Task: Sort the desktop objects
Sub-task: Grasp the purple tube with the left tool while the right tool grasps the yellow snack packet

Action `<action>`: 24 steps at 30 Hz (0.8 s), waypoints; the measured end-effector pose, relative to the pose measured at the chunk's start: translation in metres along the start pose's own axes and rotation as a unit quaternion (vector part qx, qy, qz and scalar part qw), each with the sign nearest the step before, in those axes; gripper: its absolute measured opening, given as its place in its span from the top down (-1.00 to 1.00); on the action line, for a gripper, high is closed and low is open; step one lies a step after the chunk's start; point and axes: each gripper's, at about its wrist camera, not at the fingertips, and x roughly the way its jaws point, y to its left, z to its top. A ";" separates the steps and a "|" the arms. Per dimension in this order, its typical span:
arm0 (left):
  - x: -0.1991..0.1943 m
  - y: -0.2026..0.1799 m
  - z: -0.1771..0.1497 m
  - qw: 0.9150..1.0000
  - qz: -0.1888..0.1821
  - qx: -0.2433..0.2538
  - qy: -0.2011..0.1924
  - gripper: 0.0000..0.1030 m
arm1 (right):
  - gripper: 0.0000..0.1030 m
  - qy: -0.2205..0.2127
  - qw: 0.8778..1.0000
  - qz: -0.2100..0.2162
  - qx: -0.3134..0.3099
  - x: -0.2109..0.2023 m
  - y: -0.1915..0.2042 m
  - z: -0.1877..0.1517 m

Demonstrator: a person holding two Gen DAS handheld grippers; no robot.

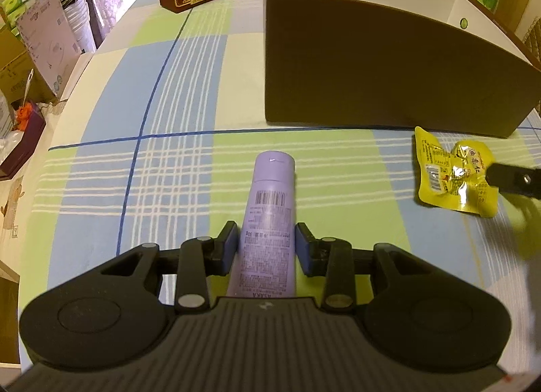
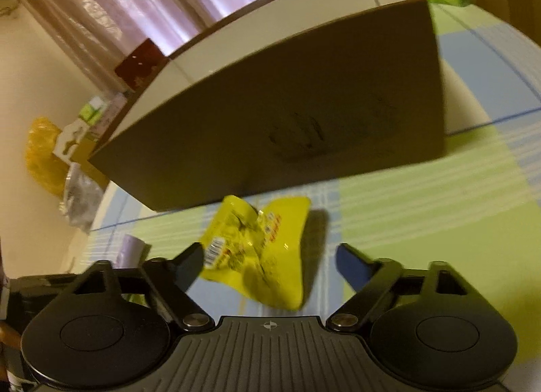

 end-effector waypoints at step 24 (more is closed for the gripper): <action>0.008 -0.004 0.008 1.000 -0.006 0.010 0.005 -0.26 | 0.68 0.030 0.999 0.004 -0.031 0.002 0.011 -0.020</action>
